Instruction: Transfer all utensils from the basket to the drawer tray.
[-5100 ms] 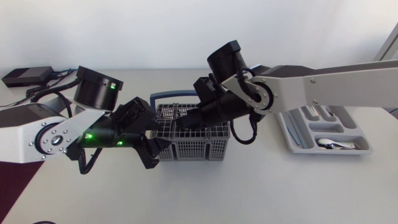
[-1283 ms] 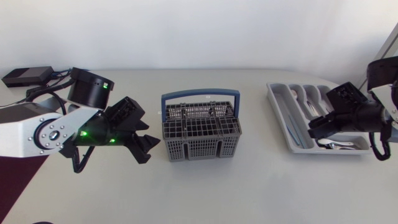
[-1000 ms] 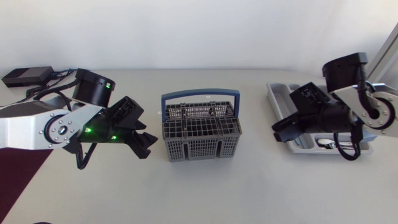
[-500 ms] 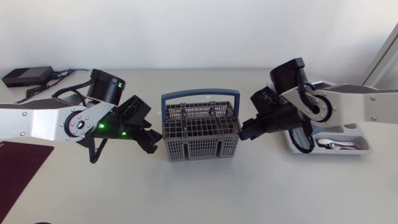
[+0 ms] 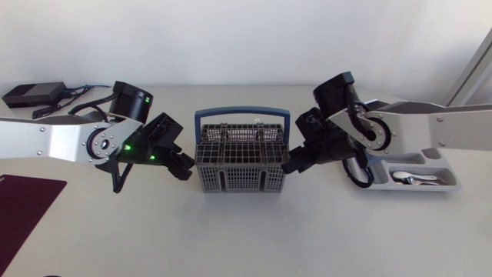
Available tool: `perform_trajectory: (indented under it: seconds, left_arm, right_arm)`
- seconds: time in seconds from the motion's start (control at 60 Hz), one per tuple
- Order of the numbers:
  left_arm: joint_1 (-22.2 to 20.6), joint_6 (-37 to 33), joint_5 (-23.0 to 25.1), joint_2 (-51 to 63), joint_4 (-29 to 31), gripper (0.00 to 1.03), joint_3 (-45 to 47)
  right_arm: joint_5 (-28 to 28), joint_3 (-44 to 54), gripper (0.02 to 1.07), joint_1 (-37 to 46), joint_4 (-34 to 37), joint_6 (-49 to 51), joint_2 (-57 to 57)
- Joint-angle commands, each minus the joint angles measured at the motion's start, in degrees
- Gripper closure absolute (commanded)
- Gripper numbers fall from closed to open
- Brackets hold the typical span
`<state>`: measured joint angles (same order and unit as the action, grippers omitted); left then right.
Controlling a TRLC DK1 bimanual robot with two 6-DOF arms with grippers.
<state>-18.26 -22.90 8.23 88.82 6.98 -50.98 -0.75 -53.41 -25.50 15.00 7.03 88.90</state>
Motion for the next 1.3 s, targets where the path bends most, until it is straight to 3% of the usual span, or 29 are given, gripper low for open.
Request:
perform_trajectory:
  seconds: [0.0, 0.517, 0.8, 0.983, 1.017, 1.283]
  left_arm:
    - [0.0, 0.7, 1.2, 1.2, -1.4, 0.32, -2.6]
    - [1.9, 0.4, 1.2, 0.8, -1.4, 0.32, -1.0]
    - [5.3, 0.1, 1.6, -4.8, -1.4, 0.31, 3.1]
    - [7.5, 0.6, 1.8, -10.3, -1.3, 0.12, 5.5]
    - [7.8, 0.7, 2.1, -11.5, -1.2, 0.06, 5.9]
    - [11.6, 0.8, 3.3, -19.7, -0.1, 0.05, 8.4]
  right_arm:
    - [1.0, -1.7, 0.65, -2.1, -0.2, -1.6, 2.2]
    - [-1.1, 0.1, 0.64, -1.4, -0.3, -1.7, 1.7]
    - [-1.7, 4.6, 0.34, 4.0, -0.3, 0.1, -3.3]
    - [-2.4, 7.8, 0.07, 6.6, -0.3, 1.7, -9.4]
    - [-2.4, 8.4, 0.06, 7.1, -0.3, 1.8, -10.8]
    - [-2.3, 13.2, 0.07, 13.4, -0.8, 4.0, -23.1]
